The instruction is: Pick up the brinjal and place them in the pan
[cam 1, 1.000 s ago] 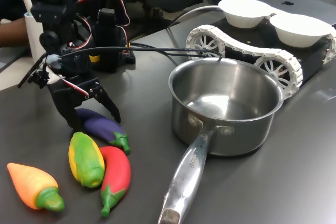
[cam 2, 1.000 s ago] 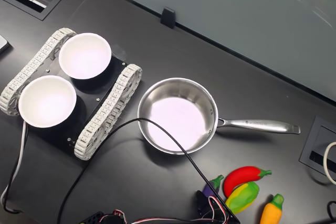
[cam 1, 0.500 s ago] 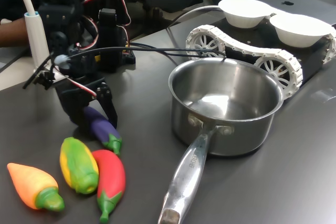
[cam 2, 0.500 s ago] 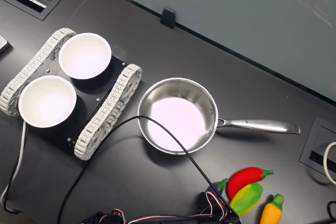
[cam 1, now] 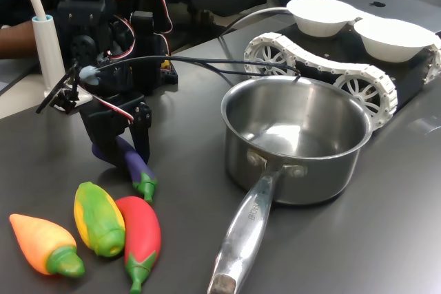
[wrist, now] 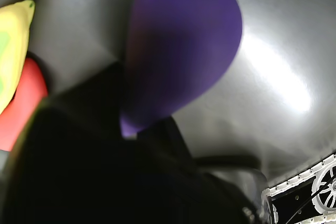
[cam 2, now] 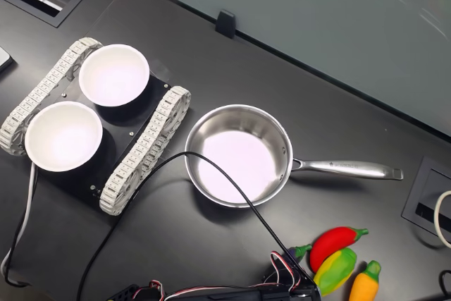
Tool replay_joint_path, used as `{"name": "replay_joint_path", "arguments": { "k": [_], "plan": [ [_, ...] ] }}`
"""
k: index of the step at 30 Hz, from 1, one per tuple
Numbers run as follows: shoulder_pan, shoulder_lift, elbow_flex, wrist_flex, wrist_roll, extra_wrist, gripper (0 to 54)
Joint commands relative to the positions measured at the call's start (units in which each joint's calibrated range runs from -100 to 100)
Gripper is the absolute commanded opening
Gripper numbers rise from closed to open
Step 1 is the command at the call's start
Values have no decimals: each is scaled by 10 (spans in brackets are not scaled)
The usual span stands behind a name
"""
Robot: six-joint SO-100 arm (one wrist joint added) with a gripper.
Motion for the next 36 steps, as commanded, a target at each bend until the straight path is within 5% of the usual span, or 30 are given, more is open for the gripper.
{"name": "replay_joint_path", "arguments": {
  "k": [1,18,24,36],
  "plan": [
    [29,-45,-2,-18,-24,-19,2],
    [13,-130,-77,-20,-260,-183,2],
    [1,-163,-96,-28,-328,-213,2],
    [30,-255,3,-161,-445,-270,2]
  ]
}}
